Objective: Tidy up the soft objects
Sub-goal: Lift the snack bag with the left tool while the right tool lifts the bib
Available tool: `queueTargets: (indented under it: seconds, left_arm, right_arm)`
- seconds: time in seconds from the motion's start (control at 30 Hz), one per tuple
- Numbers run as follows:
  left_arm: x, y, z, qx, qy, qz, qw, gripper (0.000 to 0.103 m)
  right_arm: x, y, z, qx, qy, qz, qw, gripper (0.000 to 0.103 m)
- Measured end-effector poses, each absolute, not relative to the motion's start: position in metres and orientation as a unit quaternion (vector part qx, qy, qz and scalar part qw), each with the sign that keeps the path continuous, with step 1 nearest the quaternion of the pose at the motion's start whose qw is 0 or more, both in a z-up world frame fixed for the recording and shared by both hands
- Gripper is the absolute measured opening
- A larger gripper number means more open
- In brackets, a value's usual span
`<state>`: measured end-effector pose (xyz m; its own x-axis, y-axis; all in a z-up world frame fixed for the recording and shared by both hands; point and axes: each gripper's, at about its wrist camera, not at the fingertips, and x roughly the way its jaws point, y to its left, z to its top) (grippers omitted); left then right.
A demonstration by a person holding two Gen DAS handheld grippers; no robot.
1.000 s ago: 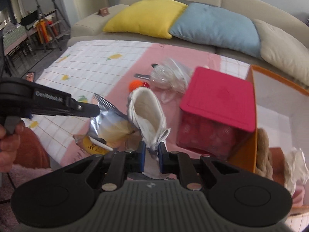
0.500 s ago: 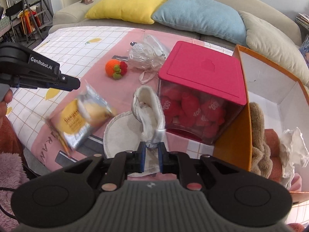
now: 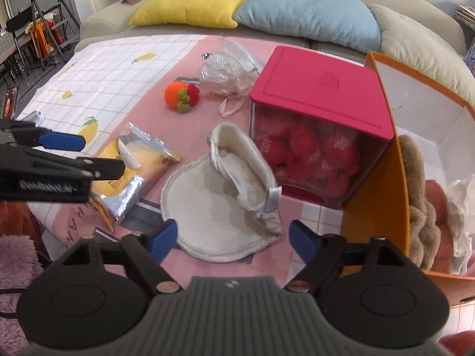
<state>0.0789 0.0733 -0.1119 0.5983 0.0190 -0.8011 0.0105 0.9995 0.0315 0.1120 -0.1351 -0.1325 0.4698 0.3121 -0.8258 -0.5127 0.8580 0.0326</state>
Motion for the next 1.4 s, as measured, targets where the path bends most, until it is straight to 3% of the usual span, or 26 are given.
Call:
queueTargets:
  seconds: [0.13,0.27,0.53,0.67,0.73,0.8,0.87,1.03,1.07,1.1,1.27,1.4]
  left_arm:
    - [0.086,0.061,-0.124,0.034,0.454,-0.007,0.890,0.086]
    - [0.091,0.059,-0.135,0.044,0.467,0.000,0.883,0.085]
    - [0.096,0.071,-0.142,0.015,0.486,0.016,0.874,0.067]
    - [0.096,0.073,-0.143,0.004,0.487,0.016,0.873,0.067]
    - [0.098,0.073,-0.144,0.005,0.488,0.015,0.873,0.067]
    - [0.099,0.072,-0.146,0.006,0.491,0.014,0.871,0.067]
    - [0.100,0.071,-0.147,0.009,0.492,0.012,0.870,0.067]
    - [0.102,0.071,-0.148,0.010,0.495,0.012,0.869,0.065]
    - [0.102,0.071,-0.147,0.009,0.494,0.011,0.869,0.062]
    - [0.102,0.071,-0.147,0.007,0.494,0.009,0.870,0.061]
    - [0.100,0.073,-0.147,0.001,0.492,0.010,0.871,0.053]
    - [0.097,0.073,-0.144,0.003,0.485,0.016,0.874,0.048]
  right_arm:
    - [0.114,-0.133,-0.142,-0.114,0.464,0.251,0.842,0.089]
    - [0.111,-0.125,-0.150,-0.133,0.458,0.273,0.836,0.098]
    - [0.115,-0.101,-0.169,-0.210,0.431,0.284,0.830,0.100]
    - [0.119,-0.095,-0.174,-0.230,0.416,0.287,0.832,0.099]
    - [0.120,-0.092,-0.176,-0.245,0.409,0.286,0.831,0.090]
    - [0.123,-0.090,-0.180,-0.250,0.414,0.281,0.829,0.070]
    - [0.125,-0.091,-0.181,-0.243,0.418,0.280,0.829,0.068]
    - [0.122,-0.094,-0.180,-0.241,0.418,0.288,0.827,0.046]
    - [0.122,-0.094,-0.180,-0.242,0.418,0.288,0.827,0.034]
    - [0.121,-0.093,-0.180,-0.247,0.415,0.285,0.828,0.016]
    - [0.120,-0.094,-0.180,-0.262,0.403,0.274,0.833,0.008]
    - [0.116,-0.098,-0.169,-0.251,0.389,0.273,0.843,0.007]
